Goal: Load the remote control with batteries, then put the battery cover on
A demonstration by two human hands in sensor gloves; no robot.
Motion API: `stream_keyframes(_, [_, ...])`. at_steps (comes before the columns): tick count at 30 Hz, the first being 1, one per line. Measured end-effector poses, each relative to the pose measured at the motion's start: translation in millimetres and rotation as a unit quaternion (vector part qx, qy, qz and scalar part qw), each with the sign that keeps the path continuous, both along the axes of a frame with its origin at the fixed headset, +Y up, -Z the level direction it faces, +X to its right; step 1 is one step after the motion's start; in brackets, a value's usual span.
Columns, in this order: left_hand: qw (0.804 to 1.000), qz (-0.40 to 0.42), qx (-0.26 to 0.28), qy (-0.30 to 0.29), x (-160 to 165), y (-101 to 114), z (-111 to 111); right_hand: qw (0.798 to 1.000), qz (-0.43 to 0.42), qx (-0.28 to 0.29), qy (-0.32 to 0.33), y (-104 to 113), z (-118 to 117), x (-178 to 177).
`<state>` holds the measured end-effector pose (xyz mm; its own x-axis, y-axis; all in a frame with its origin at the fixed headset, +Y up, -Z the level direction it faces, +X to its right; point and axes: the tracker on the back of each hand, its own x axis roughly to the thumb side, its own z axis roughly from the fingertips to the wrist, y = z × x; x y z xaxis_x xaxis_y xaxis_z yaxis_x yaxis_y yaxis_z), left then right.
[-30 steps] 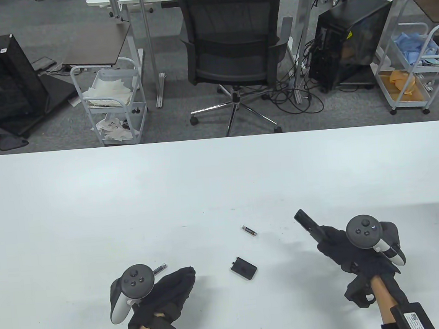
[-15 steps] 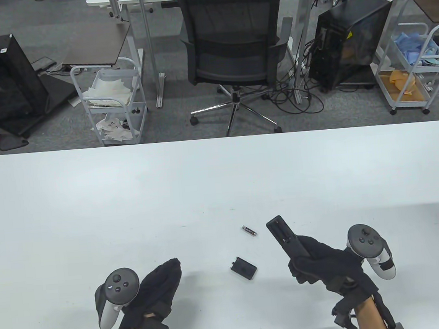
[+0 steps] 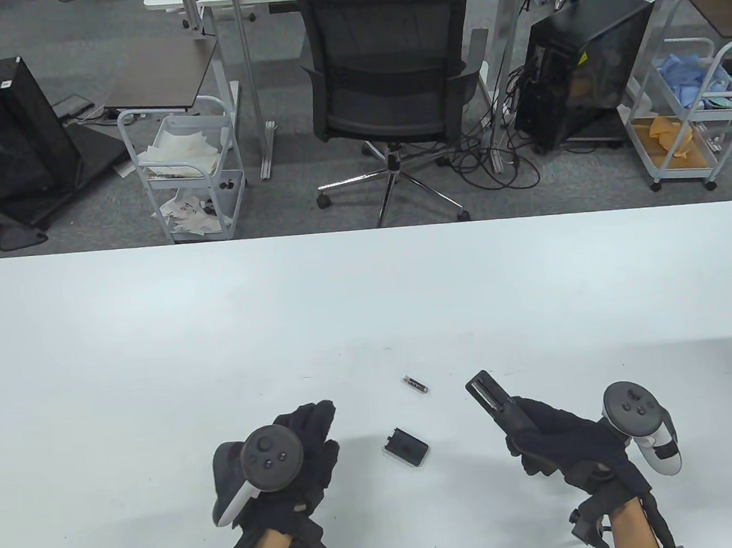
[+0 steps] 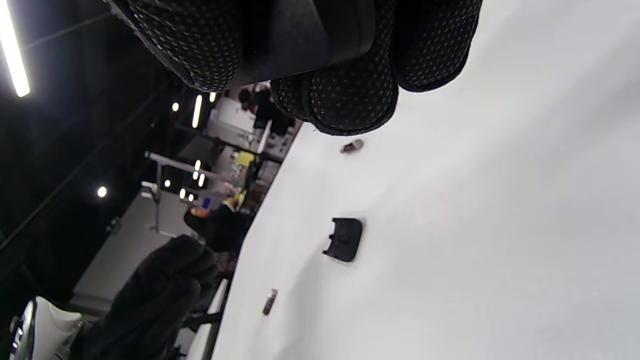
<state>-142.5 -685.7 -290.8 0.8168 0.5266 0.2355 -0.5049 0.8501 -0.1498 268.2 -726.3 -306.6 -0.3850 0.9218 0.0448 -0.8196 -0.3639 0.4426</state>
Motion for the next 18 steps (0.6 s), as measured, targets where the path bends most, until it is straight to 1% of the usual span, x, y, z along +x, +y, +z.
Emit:
stream_keyframes(3, [0.998, -0.070, 0.001, -0.004, 27.4, 9.1, -13.4, 1.000, 0.002, -0.002, -0.003, -1.5, -0.4, 2.7])
stream_keyframes(5, [0.993, -0.117, -0.017, -0.012, 44.3, 12.7, -21.6, 1.000, 0.007, -0.006, -0.007, -2.9, -0.1, 4.8])
stream_keyframes(8, [0.989, -0.146, -0.014, -0.017, 65.1, 15.4, -34.6, 0.999, 0.018, -0.008, -0.030, -5.3, -0.5, 6.7])
stream_keyframes(11, [0.988, -0.150, -0.033, -0.025, 83.3, 10.5, -53.1, 0.999, 0.011, -0.020, -0.027, -8.7, -2.4, 7.9])
stream_keyframes(13, [0.982, -0.178, -0.058, -0.035, 95.2, 3.2, -67.2, 0.999, 0.006, -0.027, -0.034, -11.6, -3.9, 10.3])
stream_keyframes(17, [0.970, -0.230, -0.070, -0.045, 117.4, -9.9, -88.2, 0.998, 0.018, -0.034, -0.045, -15.1, -7.2, 12.2])
stream_keyframes(18, [0.964, -0.248, -0.084, -0.045, 123.9, -14.9, -93.7, 0.998, 0.022, -0.036, -0.046, -15.0, -7.9, 12.5])
